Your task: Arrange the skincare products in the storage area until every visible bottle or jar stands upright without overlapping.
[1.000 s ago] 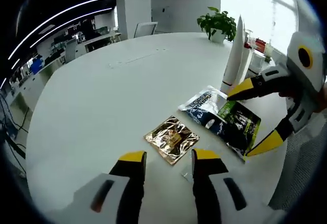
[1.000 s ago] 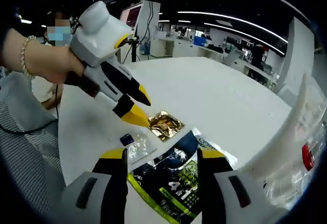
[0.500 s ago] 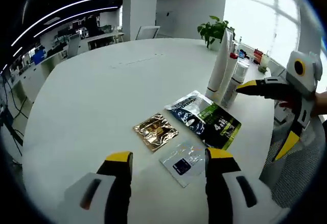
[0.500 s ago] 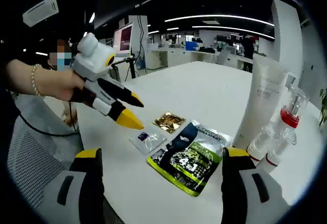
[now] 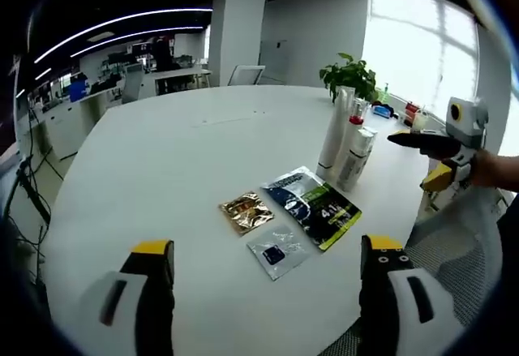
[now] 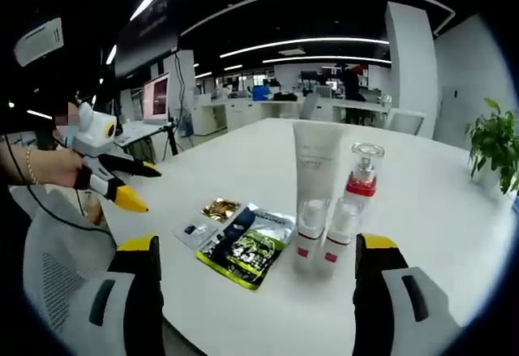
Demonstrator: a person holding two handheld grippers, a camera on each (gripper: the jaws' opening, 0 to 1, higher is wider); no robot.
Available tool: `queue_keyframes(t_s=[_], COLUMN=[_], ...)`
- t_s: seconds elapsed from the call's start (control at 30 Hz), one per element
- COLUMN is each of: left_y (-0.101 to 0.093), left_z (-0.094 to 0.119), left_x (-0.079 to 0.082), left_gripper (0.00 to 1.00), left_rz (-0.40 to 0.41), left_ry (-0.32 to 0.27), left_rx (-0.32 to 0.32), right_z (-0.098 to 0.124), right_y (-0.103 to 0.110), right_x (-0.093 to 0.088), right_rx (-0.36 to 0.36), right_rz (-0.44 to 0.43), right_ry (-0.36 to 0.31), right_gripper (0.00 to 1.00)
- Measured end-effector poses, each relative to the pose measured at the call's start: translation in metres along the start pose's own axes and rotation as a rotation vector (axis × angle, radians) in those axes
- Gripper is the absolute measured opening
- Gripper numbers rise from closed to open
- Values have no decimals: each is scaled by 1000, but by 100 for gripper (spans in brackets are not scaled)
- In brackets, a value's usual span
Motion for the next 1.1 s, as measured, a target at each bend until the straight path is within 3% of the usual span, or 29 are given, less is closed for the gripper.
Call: queue_keyframes(t_s=[0.23, 0.4, 0.6, 1.1], left_y=[-8, -15, -17, -14], left_z=[28, 39, 41, 39], left_x=[2, -2, -13, -15], left_gripper=[99, 99, 99, 98], left_rz=[36, -21, 19, 14], left_ry=[-28, -7, -3, -2], left_rx=[21, 16, 35, 43], right_z=[18, 15, 15, 15], right_y=[-6, -3, -4, -1], right_x=[-4, -5, -8, -12], right_rx=[-65, -69, -68, -60], right_rz=[-20, 13, 14, 20], right_ry=[-9, -7, 11, 47], right_gripper=[99, 99, 99, 97])
Point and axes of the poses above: the point that each gripper's makers call its tool centre point, and the gripper's own axes: z roughly backward along the fingers, y roughly to its left, x roughly out of its top, the point moved 10 cm from there along z, roughly backward along the fingers, and after that the axes turned 14 degrees about -y, right-handed, at the moved point
